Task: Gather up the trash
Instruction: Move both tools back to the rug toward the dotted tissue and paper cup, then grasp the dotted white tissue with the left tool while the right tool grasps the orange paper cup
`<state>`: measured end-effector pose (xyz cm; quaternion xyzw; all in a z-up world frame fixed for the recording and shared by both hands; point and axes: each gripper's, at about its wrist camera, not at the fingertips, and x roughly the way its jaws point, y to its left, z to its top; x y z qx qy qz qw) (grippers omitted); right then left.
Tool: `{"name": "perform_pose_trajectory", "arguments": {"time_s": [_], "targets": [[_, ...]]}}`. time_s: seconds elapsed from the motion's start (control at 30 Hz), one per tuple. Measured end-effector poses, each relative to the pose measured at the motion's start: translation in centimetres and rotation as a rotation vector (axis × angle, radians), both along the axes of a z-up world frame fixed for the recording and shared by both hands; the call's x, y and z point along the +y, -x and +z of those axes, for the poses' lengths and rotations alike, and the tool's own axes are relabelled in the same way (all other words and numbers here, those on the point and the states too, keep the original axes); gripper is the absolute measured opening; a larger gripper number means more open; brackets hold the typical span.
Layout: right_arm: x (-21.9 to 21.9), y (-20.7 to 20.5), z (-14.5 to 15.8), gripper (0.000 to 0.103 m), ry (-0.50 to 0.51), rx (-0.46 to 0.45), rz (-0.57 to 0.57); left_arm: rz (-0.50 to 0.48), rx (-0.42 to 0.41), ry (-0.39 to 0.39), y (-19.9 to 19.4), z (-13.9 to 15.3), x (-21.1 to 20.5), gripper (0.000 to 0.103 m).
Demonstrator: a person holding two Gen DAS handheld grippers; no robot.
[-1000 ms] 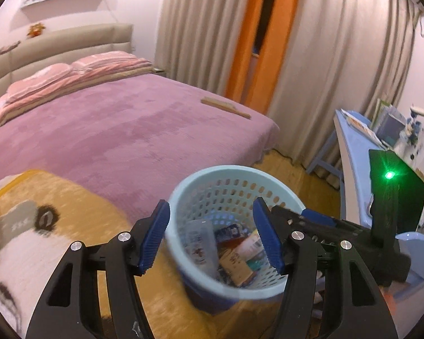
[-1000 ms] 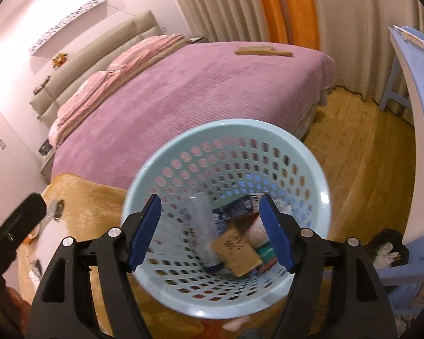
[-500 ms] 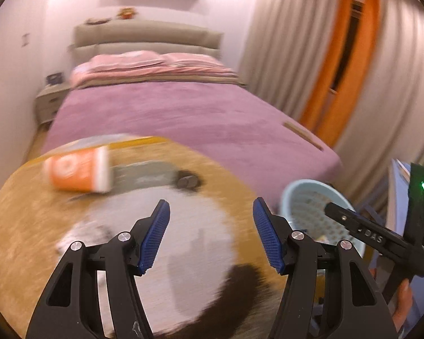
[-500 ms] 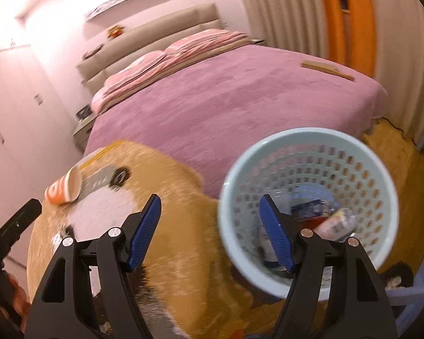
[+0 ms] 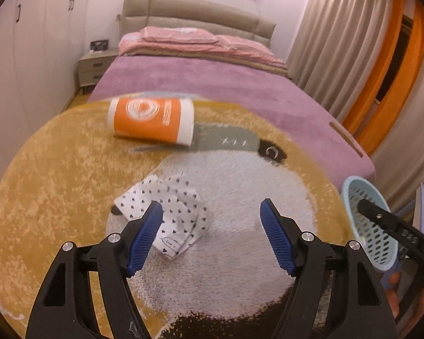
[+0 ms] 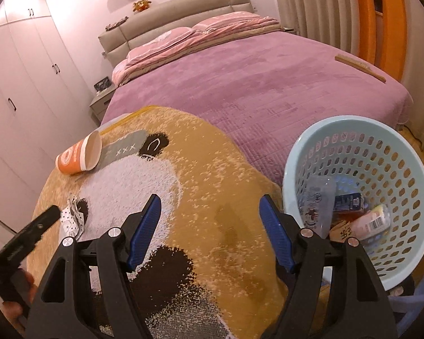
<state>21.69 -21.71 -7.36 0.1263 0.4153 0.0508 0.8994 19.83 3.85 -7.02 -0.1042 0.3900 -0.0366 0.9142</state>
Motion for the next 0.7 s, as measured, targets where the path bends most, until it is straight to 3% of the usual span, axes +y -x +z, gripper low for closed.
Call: {"name": "perform_pose_trajectory", "arguments": {"time_s": [0.23, 0.33, 0.43, 0.57, 0.7], "targets": [[0.2, -0.4, -0.6, 0.068, 0.004, 0.017, 0.008, 0.073, 0.087, -0.035, -1.5, -2.8, 0.4, 0.068], [0.3, -0.7, -0.6, 0.068, 0.001, 0.019, 0.016, 0.100, 0.111, -0.058, -2.0, -3.5, 0.8, 0.054], [1.2, -1.2, -0.1, 0.068, 0.008, 0.009, 0.039, 0.107, 0.107, -0.053, -2.0, -3.4, 1.2, 0.051], [3.5, -2.1, 1.2, 0.068, 0.009, -0.016, 0.107, 0.087, 0.106, -0.012, -1.6, -3.0, 2.1, 0.028], [7.2, -3.5, 2.7, 0.068, 0.023, -0.054, 0.212, 0.075, 0.095, 0.019, -0.7, -2.5, 3.4, 0.013]]}}
